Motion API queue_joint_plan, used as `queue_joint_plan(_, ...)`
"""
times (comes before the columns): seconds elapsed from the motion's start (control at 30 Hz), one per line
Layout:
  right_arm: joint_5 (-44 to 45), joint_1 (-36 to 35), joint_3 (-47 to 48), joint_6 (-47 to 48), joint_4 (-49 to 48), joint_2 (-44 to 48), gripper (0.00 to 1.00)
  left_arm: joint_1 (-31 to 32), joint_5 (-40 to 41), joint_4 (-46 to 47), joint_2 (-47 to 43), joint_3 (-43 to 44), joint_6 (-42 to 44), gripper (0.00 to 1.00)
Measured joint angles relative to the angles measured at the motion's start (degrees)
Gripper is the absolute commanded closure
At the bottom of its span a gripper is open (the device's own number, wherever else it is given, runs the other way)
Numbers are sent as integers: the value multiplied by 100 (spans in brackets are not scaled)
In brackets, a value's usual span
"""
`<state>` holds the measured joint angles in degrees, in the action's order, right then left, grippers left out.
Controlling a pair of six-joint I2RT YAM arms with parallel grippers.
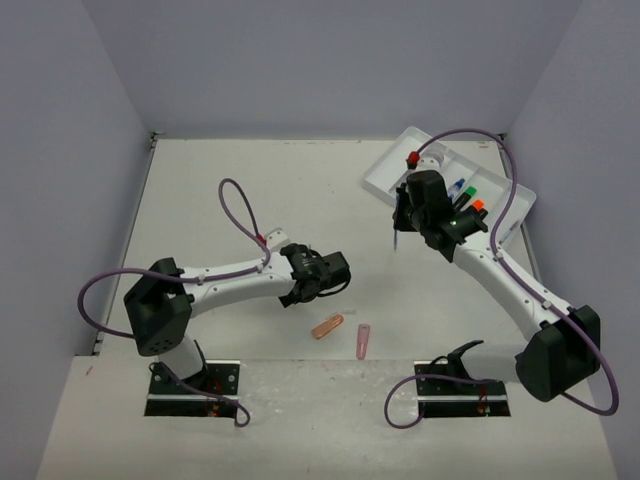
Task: Sort the stationery into containers
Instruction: Pick up the pen cap from the center of the board.
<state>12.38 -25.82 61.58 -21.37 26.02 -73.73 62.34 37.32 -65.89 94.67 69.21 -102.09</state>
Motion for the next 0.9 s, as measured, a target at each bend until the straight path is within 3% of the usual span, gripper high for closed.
queue_joint_plan(0.3, -5, 0, -2, 2, -74, 10, 100, -758, -479, 557, -271, -722, 204, 62)
queue_joint_plan(0.9, -11, 0, -17, 46, -131, -5, 100, -791, -974, 1048, 116, -815, 427, 67)
